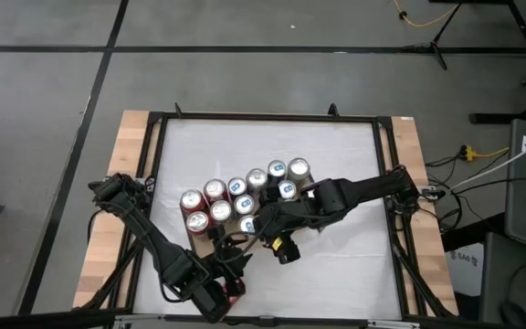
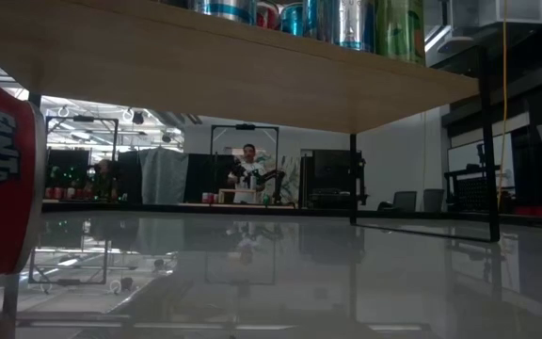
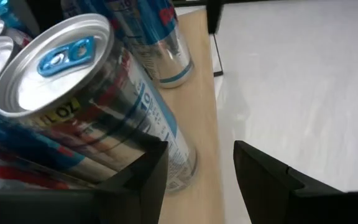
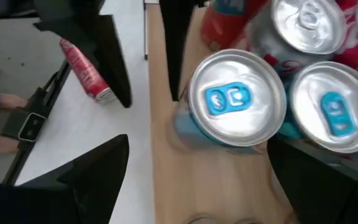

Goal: Place canned beverage on shelf
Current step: Put the blue soda can on the shelf aligned with the other blue soda can

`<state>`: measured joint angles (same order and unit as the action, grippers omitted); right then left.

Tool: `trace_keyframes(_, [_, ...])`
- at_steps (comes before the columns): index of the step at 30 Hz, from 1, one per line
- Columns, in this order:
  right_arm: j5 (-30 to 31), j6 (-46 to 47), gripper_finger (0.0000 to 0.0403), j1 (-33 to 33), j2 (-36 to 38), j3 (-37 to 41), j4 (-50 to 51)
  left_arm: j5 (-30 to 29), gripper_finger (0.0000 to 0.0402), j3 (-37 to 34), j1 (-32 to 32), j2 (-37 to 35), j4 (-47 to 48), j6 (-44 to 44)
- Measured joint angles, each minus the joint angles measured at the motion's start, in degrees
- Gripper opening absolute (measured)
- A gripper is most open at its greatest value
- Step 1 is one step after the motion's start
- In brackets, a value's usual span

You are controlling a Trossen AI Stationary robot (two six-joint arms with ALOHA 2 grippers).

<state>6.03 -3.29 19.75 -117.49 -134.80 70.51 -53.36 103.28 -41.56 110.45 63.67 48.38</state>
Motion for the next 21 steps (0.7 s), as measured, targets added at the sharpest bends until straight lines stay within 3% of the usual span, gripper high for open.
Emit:
trace_keyframes(7, [-1.79,-0.02,0.0372,0.04,-0.16,0.00,0.54,0.31,0.0173,0.00,0.33,0.00,0.55,-6.66])
trace_keyframes(21, [-9.71,0.00,0.0372,0.20,0.09,-0.09,5.03,0.37,0.0173,0.00,0.13,0.00,5.54,-6.88])
